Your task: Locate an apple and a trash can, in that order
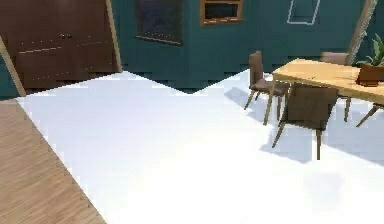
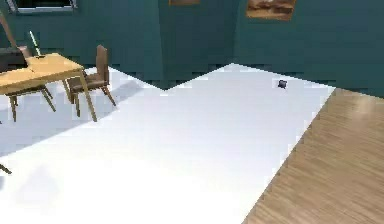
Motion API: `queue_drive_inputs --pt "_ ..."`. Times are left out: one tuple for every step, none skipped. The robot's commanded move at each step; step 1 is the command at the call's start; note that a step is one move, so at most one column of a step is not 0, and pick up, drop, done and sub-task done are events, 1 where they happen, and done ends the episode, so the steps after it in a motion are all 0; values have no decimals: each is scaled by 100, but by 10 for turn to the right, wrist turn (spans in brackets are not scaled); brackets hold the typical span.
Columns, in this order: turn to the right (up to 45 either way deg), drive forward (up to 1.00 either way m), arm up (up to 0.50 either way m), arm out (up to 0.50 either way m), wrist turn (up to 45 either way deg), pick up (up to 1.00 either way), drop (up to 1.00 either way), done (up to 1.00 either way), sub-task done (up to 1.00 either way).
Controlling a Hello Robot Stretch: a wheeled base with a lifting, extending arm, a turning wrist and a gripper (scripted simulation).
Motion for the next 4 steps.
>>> queue_drive_inputs --pt "0 100 0 0 0 0 0 0 0" --pt "0 100 0 0 0 0 0 0 0" --pt "-30 0 0 0 0 0 0 0 0" --pt "0 70 0 0 0 0 0 0 0"
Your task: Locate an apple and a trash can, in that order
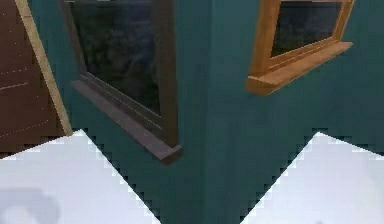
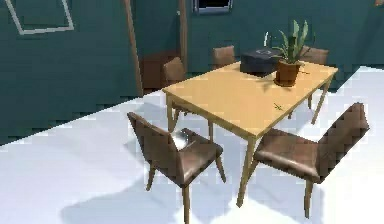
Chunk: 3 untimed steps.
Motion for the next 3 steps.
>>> queue_drive_inputs --pt "420 0 0 0 0 0 0 0 0" --pt "30 0 0 0 0 0 0 0 0" --pt "0 45 0 0 0 0 0 0 0"
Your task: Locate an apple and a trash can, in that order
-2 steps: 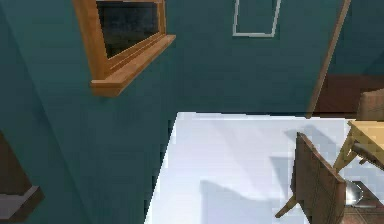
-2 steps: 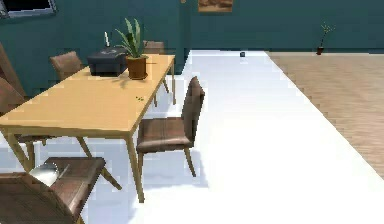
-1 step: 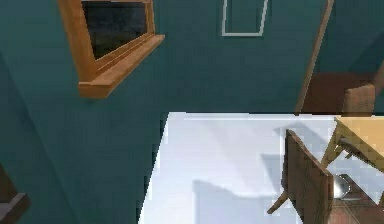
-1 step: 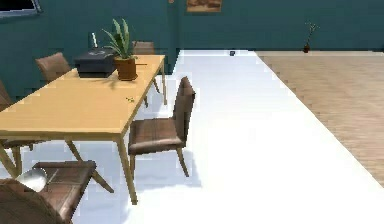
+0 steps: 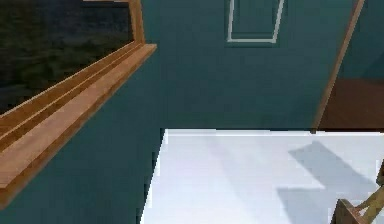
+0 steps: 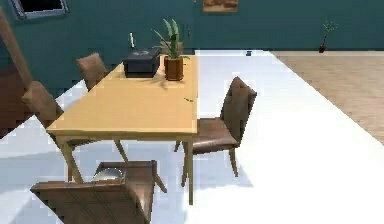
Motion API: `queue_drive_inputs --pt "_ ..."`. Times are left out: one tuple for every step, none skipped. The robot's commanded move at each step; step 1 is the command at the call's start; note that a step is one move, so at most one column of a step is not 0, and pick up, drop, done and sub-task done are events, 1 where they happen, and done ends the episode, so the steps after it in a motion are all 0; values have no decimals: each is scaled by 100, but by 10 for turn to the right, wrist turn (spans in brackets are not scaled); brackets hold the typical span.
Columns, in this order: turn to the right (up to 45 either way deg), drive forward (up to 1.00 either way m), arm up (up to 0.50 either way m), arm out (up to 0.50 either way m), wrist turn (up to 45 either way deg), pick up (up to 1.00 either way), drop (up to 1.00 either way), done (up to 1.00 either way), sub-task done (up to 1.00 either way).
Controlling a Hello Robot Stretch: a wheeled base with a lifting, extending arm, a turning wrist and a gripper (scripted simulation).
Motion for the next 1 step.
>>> queue_drive_inputs --pt "90 0 0 0 0 0 0 0 0"
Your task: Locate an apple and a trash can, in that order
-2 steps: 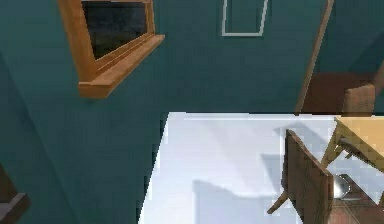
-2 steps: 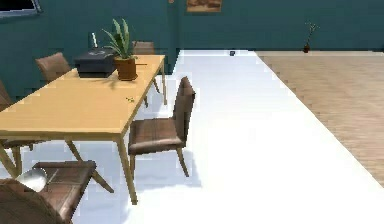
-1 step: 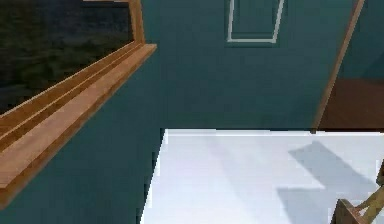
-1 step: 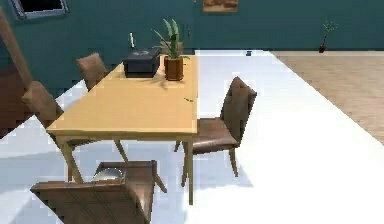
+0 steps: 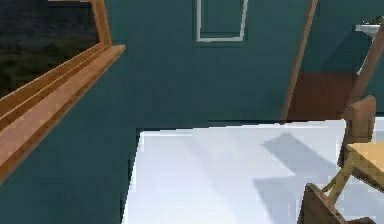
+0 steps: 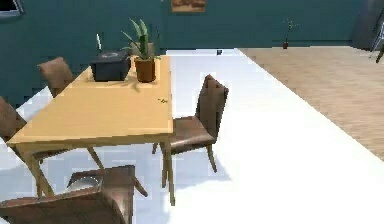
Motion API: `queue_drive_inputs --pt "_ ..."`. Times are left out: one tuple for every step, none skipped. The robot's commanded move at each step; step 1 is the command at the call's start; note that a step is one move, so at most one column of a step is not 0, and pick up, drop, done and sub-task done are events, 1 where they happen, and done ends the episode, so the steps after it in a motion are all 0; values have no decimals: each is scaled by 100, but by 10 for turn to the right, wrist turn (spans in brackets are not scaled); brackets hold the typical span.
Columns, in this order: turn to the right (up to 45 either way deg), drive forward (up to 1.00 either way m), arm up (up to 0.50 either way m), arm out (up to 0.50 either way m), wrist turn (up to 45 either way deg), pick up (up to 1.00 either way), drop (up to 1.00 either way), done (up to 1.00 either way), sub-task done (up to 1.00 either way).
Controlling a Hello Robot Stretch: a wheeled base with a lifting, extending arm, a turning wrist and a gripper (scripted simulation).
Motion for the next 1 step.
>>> queue_drive_inputs --pt "0 75 0 0 0 0 0 0 0"
